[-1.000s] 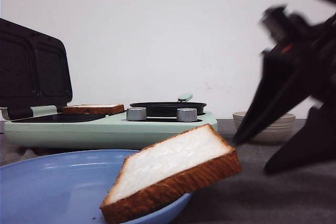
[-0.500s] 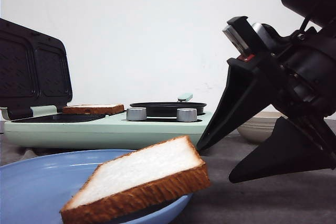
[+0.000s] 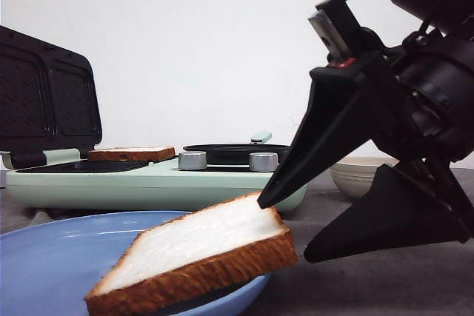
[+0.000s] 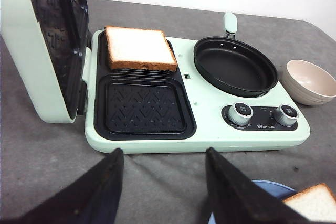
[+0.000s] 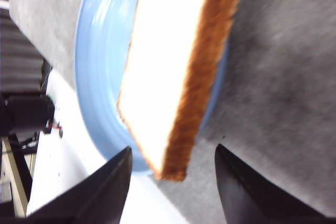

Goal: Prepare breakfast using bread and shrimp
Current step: 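Grasp the remaining bread slice on the blue plate with right gripper, then lift the bread with the right gripper toward the sandwich press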

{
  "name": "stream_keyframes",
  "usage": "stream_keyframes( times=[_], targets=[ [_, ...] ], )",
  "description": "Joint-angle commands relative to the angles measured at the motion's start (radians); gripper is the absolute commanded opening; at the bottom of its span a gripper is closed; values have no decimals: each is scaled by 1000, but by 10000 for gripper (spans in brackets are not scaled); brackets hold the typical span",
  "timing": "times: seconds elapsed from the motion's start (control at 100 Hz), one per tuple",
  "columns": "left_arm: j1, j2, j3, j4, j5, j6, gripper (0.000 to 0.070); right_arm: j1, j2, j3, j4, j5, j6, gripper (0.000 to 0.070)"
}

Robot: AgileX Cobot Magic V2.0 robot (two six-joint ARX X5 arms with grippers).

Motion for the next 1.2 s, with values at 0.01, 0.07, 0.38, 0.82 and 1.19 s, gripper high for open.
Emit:
stream_keyframes(
  times=[0.01,0.07,0.38,0.82,1.19],
  targets=[
    [0,0,5,7,-3,16,232,19,11,3,13,5,10,309],
    [0,0,5,8,-3,16,232,28,11,3,18,15,14,309],
    [0,0,5,8,-3,16,232,58,45,3,81,24,48,309],
    [0,0,5,8,-3,16,232,60,105,3,108,32,48,179],
    [0,0,5,7,-3,16,232,64,101,3,108,25,52,3]
  ],
)
